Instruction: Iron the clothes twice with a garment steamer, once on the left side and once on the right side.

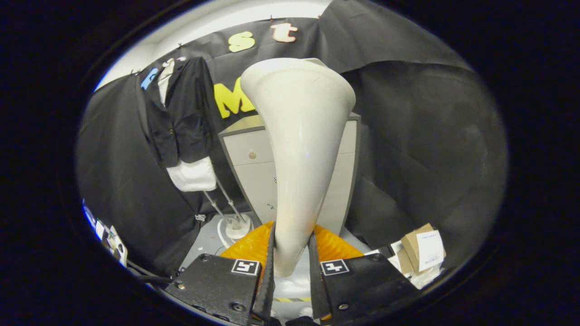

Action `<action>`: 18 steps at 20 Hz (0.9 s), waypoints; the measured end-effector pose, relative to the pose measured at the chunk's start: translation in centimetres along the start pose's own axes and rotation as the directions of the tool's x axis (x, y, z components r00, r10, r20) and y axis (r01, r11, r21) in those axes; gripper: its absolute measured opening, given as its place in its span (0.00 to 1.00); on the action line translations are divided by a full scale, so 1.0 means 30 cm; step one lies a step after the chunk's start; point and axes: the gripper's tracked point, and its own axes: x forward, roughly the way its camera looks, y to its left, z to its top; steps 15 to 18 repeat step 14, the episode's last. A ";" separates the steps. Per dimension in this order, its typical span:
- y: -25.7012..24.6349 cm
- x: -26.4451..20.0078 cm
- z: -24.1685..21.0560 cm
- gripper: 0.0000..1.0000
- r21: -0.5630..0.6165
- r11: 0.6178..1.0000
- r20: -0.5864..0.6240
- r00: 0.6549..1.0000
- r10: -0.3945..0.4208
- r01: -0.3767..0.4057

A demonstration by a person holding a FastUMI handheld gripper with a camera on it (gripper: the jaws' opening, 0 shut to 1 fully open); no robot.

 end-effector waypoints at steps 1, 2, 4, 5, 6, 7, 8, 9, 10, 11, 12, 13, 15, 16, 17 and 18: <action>0.000 -0.009 -0.008 0.36 0.008 1.000 -0.006 1.000 -0.005 0.005; 0.006 -0.019 -0.008 0.36 0.012 1.000 -0.001 1.000 -0.003 0.003; 0.013 -0.023 -0.008 0.36 0.013 1.000 0.003 1.000 -0.012 0.012; 0.020 -0.026 -0.007 0.36 0.017 1.000 0.007 1.000 -0.014 0.013; 0.030 -0.030 -0.008 0.36 0.018 1.000 0.012 1.000 -0.017 0.017; 0.033 -0.027 -0.010 0.36 0.013 1.000 0.013 1.000 -0.024 0.024; 0.038 -0.026 -0.020 0.36 0.008 1.000 0.007 1.000 -0.026 0.026; 0.048 -0.024 -0.019 0.36 0.008 1.000 0.004 1.000 -0.021 0.021; 0.055 -0.024 -0.023 0.36 0.004 1.000 0.001 1.000 -0.021 0.021; 0.055 -0.023 -0.027 0.36 -0.002 1.000 0.000 1.000 -0.023 0.023; 0.055 -0.022 -0.029 0.36 -0.004 1.000 -0.003 1.000 -0.023 0.023; 0.059 -0.024 -0.033 0.36 -0.005 1.000 -0.007 1.000 -0.022 0.022; 0.057 -0.022 -0.037 0.36 -0.007 1.000 -0.010 1.000 -0.022 0.022; 0.057 -0.022 -0.037 0.36 -0.007 1.000 -0.010 1.000 -0.022 0.022; 0.057 -0.022 -0.037 0.36 -0.007 1.000 -0.010 1.000 -0.022 0.022; 0.057 -0.022 -0.037 0.36 -0.007 1.000 -0.010 1.000 -0.022 0.022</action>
